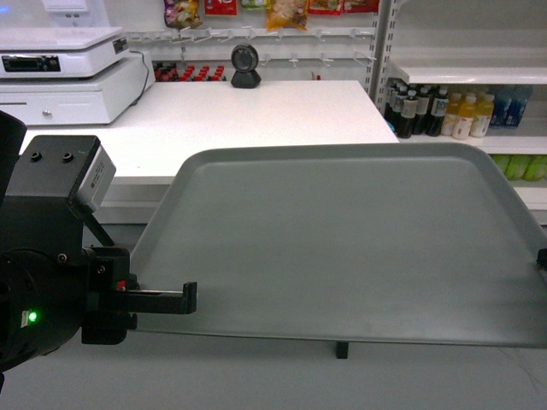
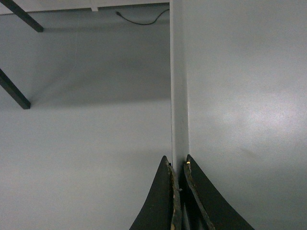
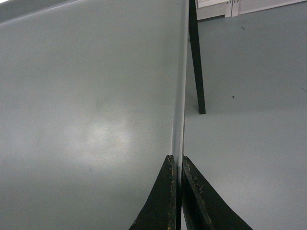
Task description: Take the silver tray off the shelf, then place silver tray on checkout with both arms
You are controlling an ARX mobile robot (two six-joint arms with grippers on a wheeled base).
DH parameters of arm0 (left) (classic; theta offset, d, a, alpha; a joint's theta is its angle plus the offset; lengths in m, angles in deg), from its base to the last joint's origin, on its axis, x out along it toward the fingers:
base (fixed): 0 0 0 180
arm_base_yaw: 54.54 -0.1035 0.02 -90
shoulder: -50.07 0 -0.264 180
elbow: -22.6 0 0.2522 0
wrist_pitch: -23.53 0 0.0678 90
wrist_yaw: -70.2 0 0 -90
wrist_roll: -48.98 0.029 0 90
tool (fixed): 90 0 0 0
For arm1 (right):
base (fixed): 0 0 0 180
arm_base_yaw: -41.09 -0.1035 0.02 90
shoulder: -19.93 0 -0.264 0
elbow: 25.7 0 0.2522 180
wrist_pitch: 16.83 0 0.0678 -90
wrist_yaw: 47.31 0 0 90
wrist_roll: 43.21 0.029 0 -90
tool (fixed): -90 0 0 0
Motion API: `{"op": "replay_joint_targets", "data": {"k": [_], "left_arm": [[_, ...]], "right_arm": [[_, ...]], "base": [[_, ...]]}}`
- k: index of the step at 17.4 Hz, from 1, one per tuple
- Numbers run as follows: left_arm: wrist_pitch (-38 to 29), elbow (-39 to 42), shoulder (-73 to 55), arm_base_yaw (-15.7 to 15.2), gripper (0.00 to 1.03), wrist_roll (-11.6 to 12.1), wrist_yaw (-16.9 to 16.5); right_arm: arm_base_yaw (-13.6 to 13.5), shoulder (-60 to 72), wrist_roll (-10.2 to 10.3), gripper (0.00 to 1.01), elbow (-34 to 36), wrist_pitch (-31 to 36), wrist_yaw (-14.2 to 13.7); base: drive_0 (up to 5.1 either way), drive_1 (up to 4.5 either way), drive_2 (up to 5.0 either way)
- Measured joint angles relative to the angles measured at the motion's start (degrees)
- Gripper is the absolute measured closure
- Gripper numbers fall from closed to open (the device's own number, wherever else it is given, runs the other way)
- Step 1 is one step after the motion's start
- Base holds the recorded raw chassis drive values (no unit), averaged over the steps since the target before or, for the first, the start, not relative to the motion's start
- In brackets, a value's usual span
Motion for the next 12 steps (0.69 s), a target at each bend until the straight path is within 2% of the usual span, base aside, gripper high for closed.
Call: {"op": "replay_joint_targets", "data": {"k": [6,12], "left_arm": [[0.17,0.0,0.0,0.0,1.0,0.0,-0.02],[0.22,0.11,0.0,-0.11,1.0,0.07,0.2]], "right_arm": [[0.02,0.04,0.0,0.99,0.0,-0.2,0.07],[-0.28,0.02,0.33,0.99,0.0,-0.24,-0.11]], "base": [[-5.0,2.4,2.4],[0.0,0.0,0.0]]}}
